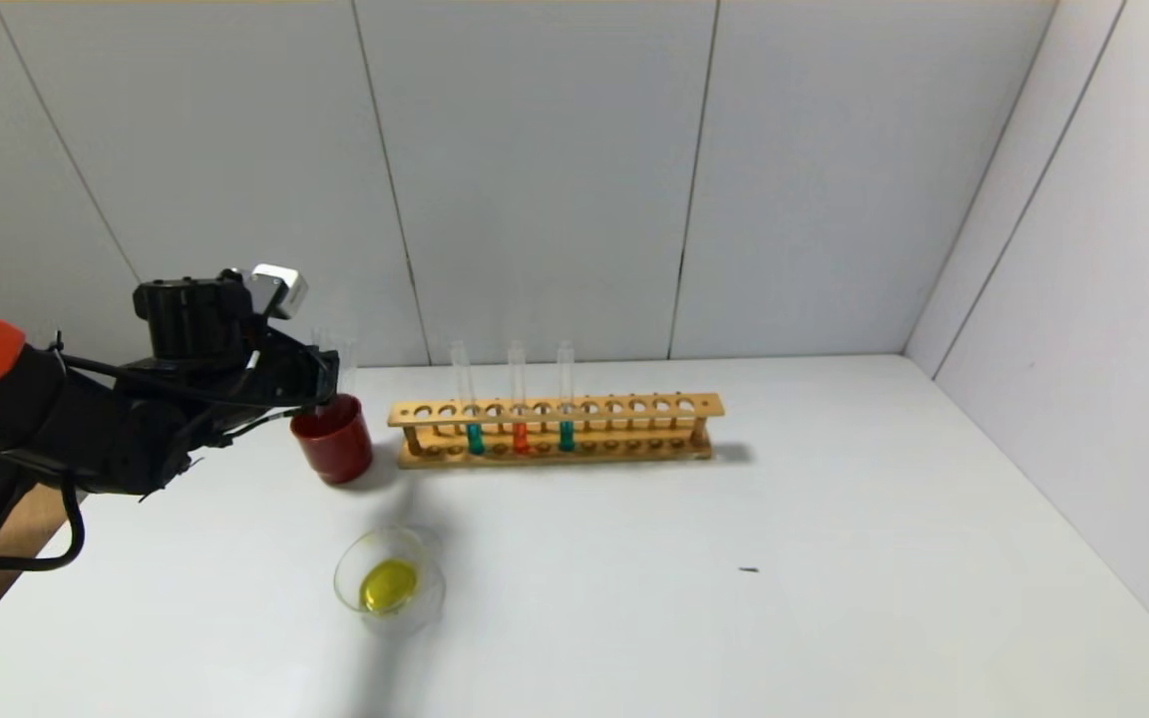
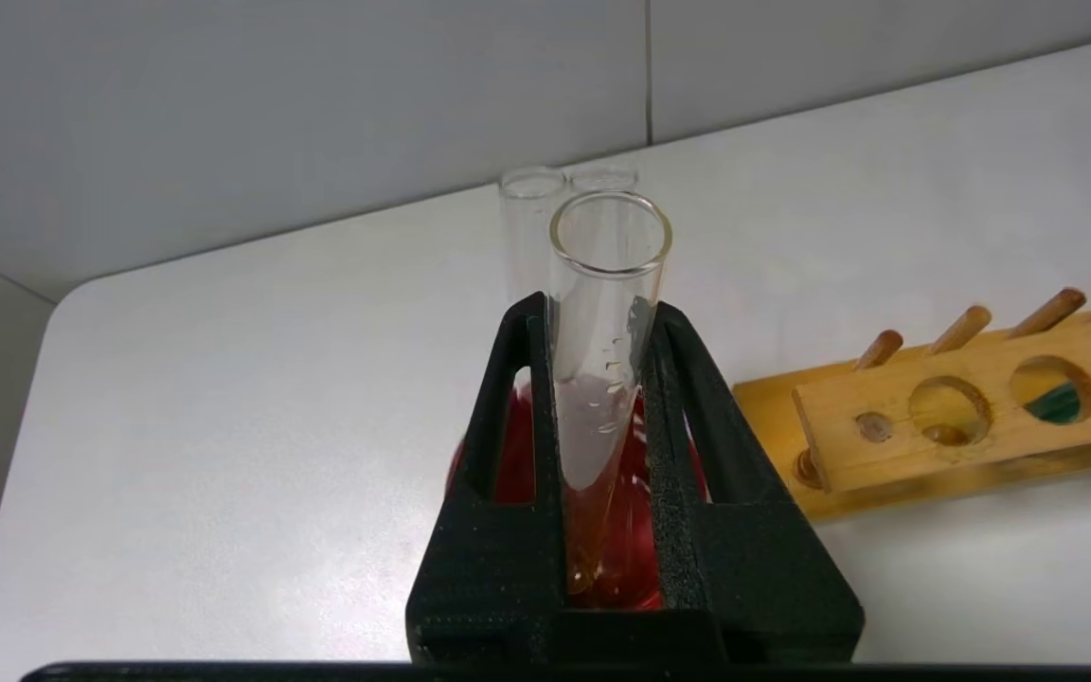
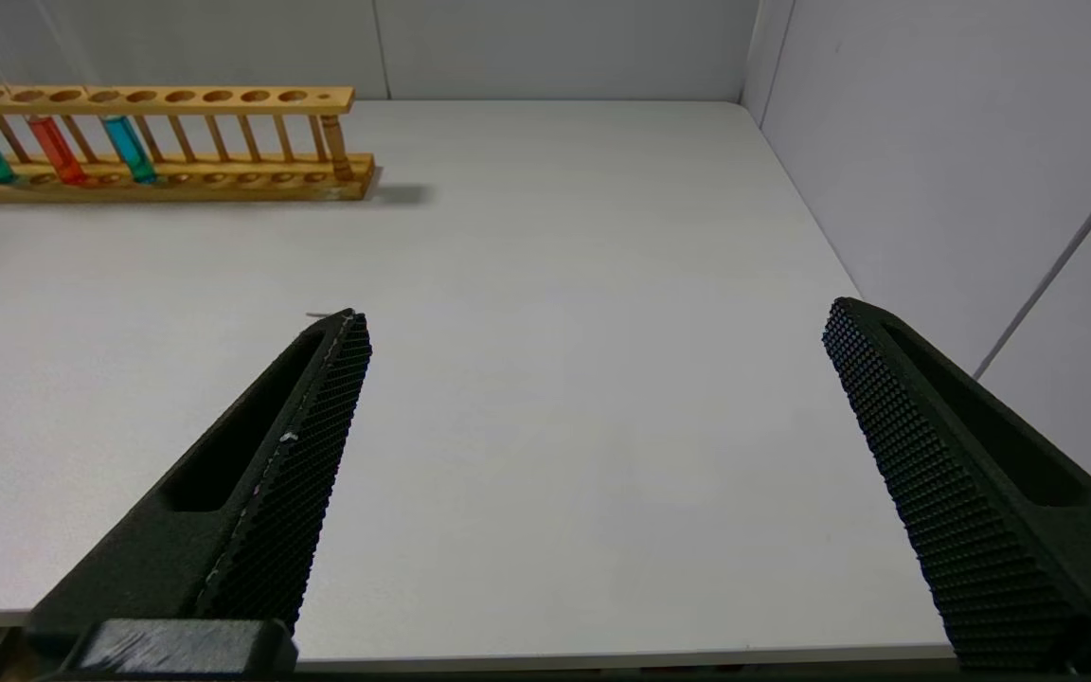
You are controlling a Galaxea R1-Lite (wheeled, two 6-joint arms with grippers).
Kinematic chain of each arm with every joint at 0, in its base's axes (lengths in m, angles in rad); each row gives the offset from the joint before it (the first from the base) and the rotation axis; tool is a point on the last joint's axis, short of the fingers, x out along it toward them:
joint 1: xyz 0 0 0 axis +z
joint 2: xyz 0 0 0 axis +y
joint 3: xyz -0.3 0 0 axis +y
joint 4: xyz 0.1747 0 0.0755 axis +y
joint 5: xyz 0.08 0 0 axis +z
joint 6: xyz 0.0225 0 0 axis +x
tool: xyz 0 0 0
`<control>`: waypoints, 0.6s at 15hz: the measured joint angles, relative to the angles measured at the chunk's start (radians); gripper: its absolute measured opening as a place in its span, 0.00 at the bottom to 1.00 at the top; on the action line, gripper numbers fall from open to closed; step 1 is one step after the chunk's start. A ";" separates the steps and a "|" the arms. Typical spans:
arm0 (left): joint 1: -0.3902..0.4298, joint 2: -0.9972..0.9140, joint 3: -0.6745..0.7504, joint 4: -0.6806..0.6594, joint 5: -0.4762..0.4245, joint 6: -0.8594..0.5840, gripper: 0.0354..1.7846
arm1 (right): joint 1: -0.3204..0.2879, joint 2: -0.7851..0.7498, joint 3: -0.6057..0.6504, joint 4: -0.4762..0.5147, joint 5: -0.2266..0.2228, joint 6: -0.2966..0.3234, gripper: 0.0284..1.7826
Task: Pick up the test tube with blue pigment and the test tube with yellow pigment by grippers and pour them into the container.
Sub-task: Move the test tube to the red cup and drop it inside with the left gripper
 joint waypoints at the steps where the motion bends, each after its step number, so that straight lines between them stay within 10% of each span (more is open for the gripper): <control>1: 0.000 0.005 0.002 0.000 -0.001 0.001 0.15 | 0.000 0.000 0.000 0.000 0.000 0.000 0.98; 9: 0.000 0.029 0.003 0.000 -0.006 0.002 0.16 | 0.000 0.000 0.000 0.000 0.000 0.000 0.98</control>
